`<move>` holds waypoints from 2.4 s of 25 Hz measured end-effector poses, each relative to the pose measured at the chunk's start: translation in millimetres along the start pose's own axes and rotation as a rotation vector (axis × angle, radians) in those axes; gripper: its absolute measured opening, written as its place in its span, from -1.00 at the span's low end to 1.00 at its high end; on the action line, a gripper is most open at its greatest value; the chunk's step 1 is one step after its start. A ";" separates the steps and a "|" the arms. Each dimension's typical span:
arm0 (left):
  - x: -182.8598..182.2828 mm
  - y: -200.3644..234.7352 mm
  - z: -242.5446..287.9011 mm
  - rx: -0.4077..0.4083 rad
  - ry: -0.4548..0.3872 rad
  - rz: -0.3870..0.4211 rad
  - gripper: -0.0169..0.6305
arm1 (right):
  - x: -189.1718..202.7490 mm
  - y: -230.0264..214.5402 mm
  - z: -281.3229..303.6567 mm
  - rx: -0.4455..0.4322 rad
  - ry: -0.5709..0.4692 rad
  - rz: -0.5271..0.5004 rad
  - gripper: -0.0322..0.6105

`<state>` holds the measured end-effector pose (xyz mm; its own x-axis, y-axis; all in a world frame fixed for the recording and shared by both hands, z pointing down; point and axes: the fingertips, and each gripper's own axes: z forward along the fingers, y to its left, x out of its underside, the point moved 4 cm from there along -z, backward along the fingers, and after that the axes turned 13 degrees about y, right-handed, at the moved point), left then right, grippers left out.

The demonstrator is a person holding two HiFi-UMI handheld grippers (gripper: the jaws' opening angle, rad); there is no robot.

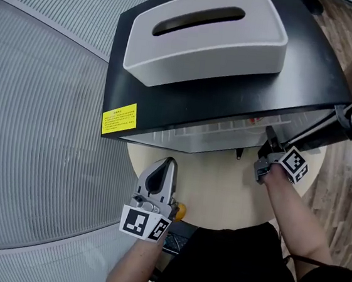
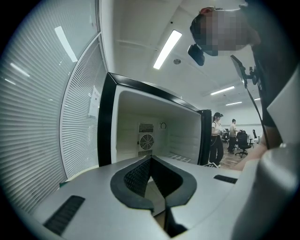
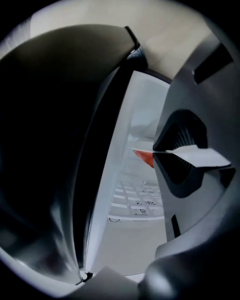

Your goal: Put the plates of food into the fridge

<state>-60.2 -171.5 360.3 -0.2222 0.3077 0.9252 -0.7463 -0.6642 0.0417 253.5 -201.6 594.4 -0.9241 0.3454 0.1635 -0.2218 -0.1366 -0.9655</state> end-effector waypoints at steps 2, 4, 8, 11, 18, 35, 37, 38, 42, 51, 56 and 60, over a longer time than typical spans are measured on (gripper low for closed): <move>-0.1 1.3 -3.0 -0.012 0.002 -0.001 -0.93 | -1.0 -6.7 0.4 0.049 -0.003 0.019 -0.84; 1.4 2.6 -7.4 -0.026 0.007 -0.002 -0.93 | -3.5 -11.2 -0.1 0.092 -0.007 0.009 -0.84; 7.8 8.2 -16.6 -0.063 0.022 -0.005 -0.93 | -4.9 -12.7 2.9 0.218 0.017 -0.106 -0.84; 7.3 6.1 -19.7 -0.066 0.026 0.002 -0.93 | -2.2 -18.6 5.1 0.359 0.071 -0.208 -0.83; -6.6 -2.7 -24.8 -0.080 0.011 0.034 -0.93 | 14.5 -28.5 6.8 0.492 0.207 -0.366 -0.52; -6.2 -4.0 -86.6 -0.120 -0.064 0.044 -0.93 | 77.2 21.6 -25.2 0.364 0.328 -0.817 -0.53; -4.1 2.5 -98.6 -0.123 -0.085 0.032 -0.93 | 98.5 34.4 -28.3 0.288 0.374 -0.843 -0.68; -3.1 5.2 -104.8 -0.124 -0.096 0.031 -0.93 | 108.9 42.7 -29.5 0.243 0.388 -0.871 -0.70; 6.5 15.7 -132.1 -0.134 -0.127 0.016 -0.93 | 154.6 74.1 -41.7 0.060 0.418 -1.010 -0.71; 48.8 48.7 -210.3 -0.192 -0.164 -0.062 -0.93 | 278.8 98.5 -63.6 -0.142 0.619 -1.179 -0.70; 77.4 65.7 -252.1 -0.222 -0.168 -0.117 -0.93 | 342.9 97.6 -73.2 -0.152 0.708 -1.291 -0.70; 95.0 79.1 -279.7 -0.235 -0.177 -0.138 -0.93 | 388.1 94.4 -74.7 -0.163 0.772 -1.336 -0.63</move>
<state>-315.8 -4.2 345.9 -0.0122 0.2470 0.9689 -0.8909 -0.4427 0.1016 -102.9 -11.1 551.6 0.3017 0.5144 0.8027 -0.6429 0.7315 -0.2271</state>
